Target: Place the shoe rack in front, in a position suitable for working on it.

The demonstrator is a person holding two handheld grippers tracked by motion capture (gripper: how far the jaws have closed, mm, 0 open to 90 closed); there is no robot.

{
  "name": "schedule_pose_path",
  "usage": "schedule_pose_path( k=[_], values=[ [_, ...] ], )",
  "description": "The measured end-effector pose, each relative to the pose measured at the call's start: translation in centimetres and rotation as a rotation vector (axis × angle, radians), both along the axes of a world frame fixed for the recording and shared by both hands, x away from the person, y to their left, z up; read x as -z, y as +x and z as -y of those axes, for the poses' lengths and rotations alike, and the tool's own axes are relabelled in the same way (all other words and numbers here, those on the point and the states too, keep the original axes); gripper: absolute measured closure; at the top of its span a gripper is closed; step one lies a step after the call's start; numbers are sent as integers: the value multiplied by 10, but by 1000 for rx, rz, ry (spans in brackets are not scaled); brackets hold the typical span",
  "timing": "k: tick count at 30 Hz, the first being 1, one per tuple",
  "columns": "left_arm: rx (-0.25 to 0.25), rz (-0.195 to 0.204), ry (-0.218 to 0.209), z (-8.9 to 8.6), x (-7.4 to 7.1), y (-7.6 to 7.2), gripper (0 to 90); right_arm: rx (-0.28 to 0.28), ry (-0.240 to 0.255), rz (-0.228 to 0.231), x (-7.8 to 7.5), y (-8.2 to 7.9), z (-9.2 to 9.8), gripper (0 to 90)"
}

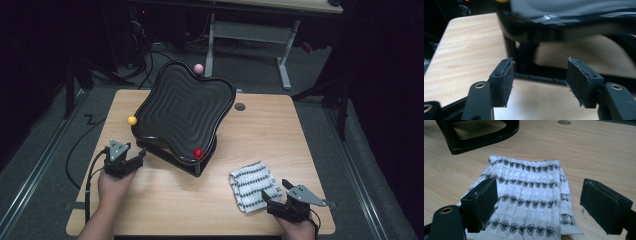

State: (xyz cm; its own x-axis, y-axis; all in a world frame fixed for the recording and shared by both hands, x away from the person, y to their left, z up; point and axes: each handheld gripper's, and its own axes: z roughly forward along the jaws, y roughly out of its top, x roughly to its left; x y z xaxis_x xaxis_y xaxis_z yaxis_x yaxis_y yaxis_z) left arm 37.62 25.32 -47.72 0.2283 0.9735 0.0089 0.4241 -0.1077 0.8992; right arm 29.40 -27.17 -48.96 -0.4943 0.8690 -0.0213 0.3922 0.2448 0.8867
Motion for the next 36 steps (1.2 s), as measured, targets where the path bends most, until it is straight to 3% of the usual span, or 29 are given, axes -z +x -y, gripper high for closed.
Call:
schedule_pose_path(
  k=[1,2,3,8,10,13,15,17,22,24,33,36],
  values=[
    [0,0,0,0,0,0,436,0,0,0,0,0,0,146],
    [-15,-49,-4,-2,5,16,453,-3,-1,-5,1,0,0,151],
    [-26,-60,7,-2,9,22,453,-4,0,-6,1,0,1,154],
    [-61,-36,-6,-5,21,35,457,-8,16,-7,0,-1,2,170],
    [-77,-22,25,-7,25,39,463,-11,23,-12,1,0,2,183],
    [-70,-15,32,-8,28,41,500,-11,27,-21,2,0,2,198],
    [-40,5,5,-10,30,44,532,-6,36,-27,3,0,3,203],
    [-29,30,6,-9,30,44,559,0,44,-29,3,0,3,213],
    [-40,25,-19,-16,29,45,701,16,55,-30,2,-1,3,228],
    [-33,27,-9,-18,29,45,739,15,50,-27,3,-1,2,234],
    [6,-3,23,-12,25,37,744,12,45,-35,5,0,-3,245],
    [35,-6,23,-2,25,21,745,9,45,-31,4,-1,-4,250]
  ],
)
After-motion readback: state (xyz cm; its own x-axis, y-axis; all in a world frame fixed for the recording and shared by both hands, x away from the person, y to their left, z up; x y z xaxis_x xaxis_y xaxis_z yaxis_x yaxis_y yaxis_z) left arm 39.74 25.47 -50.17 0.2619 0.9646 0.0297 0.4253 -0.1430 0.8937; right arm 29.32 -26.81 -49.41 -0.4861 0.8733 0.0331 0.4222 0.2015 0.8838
